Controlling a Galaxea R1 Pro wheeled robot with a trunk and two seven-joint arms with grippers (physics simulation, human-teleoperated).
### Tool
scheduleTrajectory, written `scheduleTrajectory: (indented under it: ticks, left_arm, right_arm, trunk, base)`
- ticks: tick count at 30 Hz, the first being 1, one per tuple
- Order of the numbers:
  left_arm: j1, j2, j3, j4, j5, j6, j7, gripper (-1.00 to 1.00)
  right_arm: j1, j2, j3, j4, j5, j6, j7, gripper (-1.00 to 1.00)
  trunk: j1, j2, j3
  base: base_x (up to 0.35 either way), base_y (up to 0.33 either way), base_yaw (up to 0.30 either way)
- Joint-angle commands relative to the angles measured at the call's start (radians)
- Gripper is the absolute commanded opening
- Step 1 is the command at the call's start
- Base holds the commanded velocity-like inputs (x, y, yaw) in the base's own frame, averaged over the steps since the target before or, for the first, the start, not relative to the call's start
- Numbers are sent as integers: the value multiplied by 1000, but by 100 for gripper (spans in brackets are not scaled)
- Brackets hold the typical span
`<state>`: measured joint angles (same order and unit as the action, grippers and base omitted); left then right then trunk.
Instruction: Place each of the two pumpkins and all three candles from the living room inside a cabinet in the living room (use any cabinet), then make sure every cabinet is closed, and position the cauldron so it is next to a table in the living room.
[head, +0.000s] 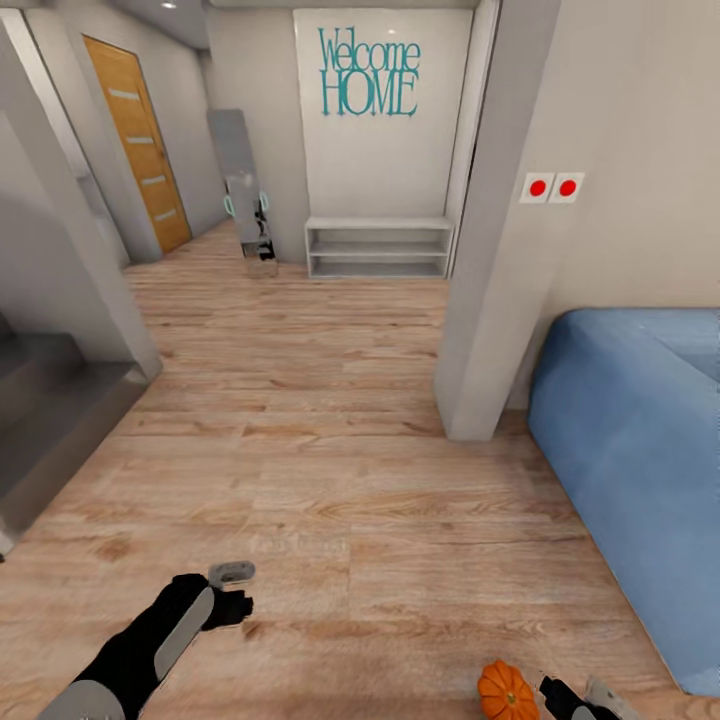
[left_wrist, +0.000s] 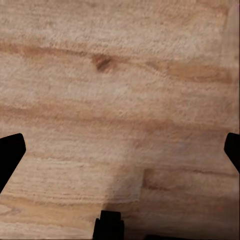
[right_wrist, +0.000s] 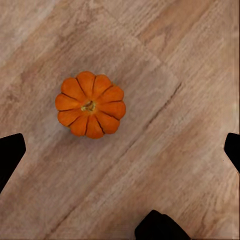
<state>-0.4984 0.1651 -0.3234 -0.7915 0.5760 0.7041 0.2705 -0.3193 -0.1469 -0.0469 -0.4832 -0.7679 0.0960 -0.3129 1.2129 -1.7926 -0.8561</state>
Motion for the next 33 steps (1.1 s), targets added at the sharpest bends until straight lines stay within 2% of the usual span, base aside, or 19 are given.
scheduleTrajectory:
  ticks: [1, 2, 3, 6, 10, 13, 16, 17, 18, 19, 20, 23, 25, 31, 33]
  left_arm:
    - [2, 2, 26, -37, 13, 57, 9, 100]
    - [8, 2, 85, -78, 17, 124, 7, 100]
    - [11, 2, 122, -93, 18, 153, 7, 100]
    - [14, 2, 208, -114, 20, 197, 7, 100]
    - [15, 2, 253, -120, 19, 238, 7, 100]
    - [15, 2, 264, -121, 19, 246, 7, 100]
    - [15, 2, 292, -129, 21, 276, 6, 100]
    - [15, 2, 310, -136, 21, 298, 6, 100]
    - [15, 2, 348, -162, 25, 319, 0, 100]
    - [14, 2, 370, -183, 36, 329, -7, 100]
    - [13, 5, 392, -211, 64, 338, -17, 100]
    - [12, 38, 401, -244, 157, 343, -27, 100]
    - [12, 51, 402, -250, 198, 343, -29, 100]
    - [12, 86, 408, -243, 221, 343, -31, 100]
    - [12, 115, 412, -232, 232, 343, -35, 100]
  right_arm:
    - [0, -19, -1, 12, -8, 6, -4, 100]
    - [0, -53, -2, 36, -13, 7, 3, 100]
    - [0, -71, -3, 49, -17, 8, 17, 100]
    - [0, -97, -3, 67, -27, 8, 93, 100]
    - [0, -104, -4, 73, -28, 6, 141, 100]
    - [0, -105, -3, 73, -28, 4, 148, 100]
    - [0, -106, -2, 72, -28, 4, 154, 100]
    - [0, -107, -2, 72, -29, 4, 158, 100]
    - [0, -108, -2, 72, -29, 5, 186, 100]
    - [0, -108, -2, 72, -28, 6, 215, 100]
    - [0, -109, -2, 72, -28, 8, 268, 100]
    - [0, -110, -2, 73, -27, 12, 362, 100]
    - [0, -110, -2, 73, -27, 12, 383, 100]
    - [0, -110, -2, 74, -28, 11, 402, 100]
    - [0, -111, -2, 74, -27, 11, 414, 100]
  trunk:
    - [0, 0, -1]
    - [0, 0, -1]
    - [0, 0, -1]
    - [0, 0, -1]
    - [15, -28, -13]
    - [27, -49, -23]
    - [38, -70, -32]
    - [42, -77, -35]
    - [46, -84, -38]
    - [50, -91, -42]
    - [54, -98, -45]
    - [65, -119, -54]
    - [73, -133, -60]
    - [96, -175, -79]
    - [103, -189, -85]
  base:
    - [3, 1, -7]
    - [2, 0, -4]
    - [1, 0, -2]
    - [0, 0, -1]
    - [0, 0, 0]
    - [0, 0, 0]
    - [0, 0, 0]
    - [0, 0, 0]
    - [0, 0, 0]
    - [0, 0, 0]
    - [0, 0, 0]
    - [0, 0, 0]
    - [0, 0, 0]
    - [0, 0, 0]
    - [0, 0, 0]
